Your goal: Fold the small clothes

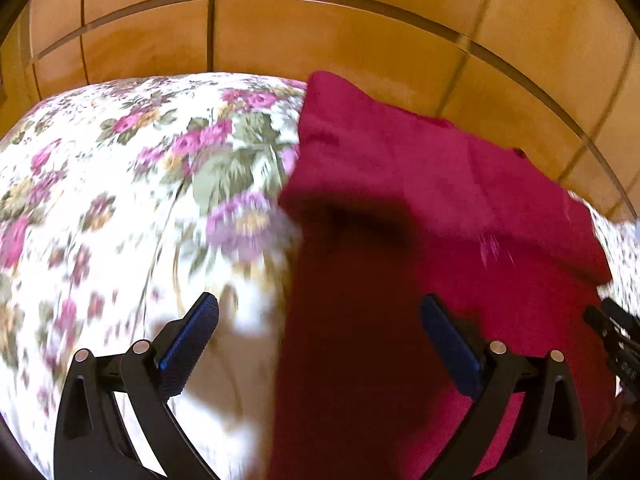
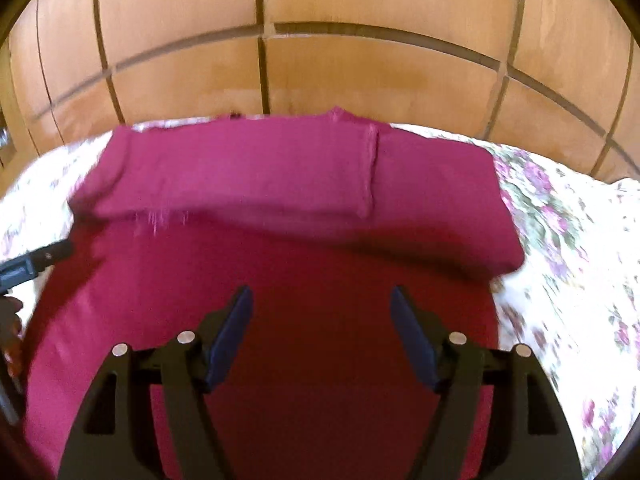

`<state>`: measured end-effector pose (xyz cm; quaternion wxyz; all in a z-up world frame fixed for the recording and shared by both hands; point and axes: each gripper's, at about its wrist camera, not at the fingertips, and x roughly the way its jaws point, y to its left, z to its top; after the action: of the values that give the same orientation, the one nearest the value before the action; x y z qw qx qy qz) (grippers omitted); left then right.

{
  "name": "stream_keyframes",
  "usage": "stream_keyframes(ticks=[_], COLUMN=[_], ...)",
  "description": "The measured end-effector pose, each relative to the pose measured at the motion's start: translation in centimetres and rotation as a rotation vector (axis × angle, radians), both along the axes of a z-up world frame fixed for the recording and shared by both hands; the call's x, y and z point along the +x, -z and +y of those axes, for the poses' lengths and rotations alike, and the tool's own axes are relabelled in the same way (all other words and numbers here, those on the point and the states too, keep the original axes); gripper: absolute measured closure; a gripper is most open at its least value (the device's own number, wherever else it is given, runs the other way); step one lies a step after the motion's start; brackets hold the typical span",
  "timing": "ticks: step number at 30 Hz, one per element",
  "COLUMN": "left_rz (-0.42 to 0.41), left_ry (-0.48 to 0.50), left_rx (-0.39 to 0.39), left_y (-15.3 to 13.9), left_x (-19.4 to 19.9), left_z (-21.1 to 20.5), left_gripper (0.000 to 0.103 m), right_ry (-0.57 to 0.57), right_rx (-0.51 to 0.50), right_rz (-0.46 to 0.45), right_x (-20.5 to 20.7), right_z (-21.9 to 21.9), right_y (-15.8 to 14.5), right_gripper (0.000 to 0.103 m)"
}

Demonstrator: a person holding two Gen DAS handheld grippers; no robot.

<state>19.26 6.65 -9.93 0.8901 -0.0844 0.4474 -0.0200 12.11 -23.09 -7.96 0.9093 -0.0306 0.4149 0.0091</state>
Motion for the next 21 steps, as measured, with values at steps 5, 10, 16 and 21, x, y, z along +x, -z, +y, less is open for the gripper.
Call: stream_keyframes(ticks=[5, 10, 16, 21], left_rz=[0.034, 0.033, 0.038, 0.047], left_ry=[0.037, 0.045, 0.051, 0.056], left_rx=[0.041, 0.044, 0.090, 0.098], left_y=[0.8, 1.2, 1.4, 1.3], left_x=[-3.7, -5.0, -5.8, -7.1], left_z=[-0.9, -1.1, -1.9, -2.0], left_gripper=[0.003, 0.003, 0.003, 0.003], right_ry=[0.011, 0.027, 0.044, 0.051], right_rx=[-0.023, -0.012, 0.034, 0.084], right_rz=[-0.004, -0.009, 0.011, 0.042], right_x=[-3.1, -5.2, -6.3, -7.0], right_z=[0.3, 0.4, 0.3, 0.0], right_y=[0.2, 0.3, 1.0, 1.9], right_gripper=[0.020, 0.014, 0.005, 0.002])
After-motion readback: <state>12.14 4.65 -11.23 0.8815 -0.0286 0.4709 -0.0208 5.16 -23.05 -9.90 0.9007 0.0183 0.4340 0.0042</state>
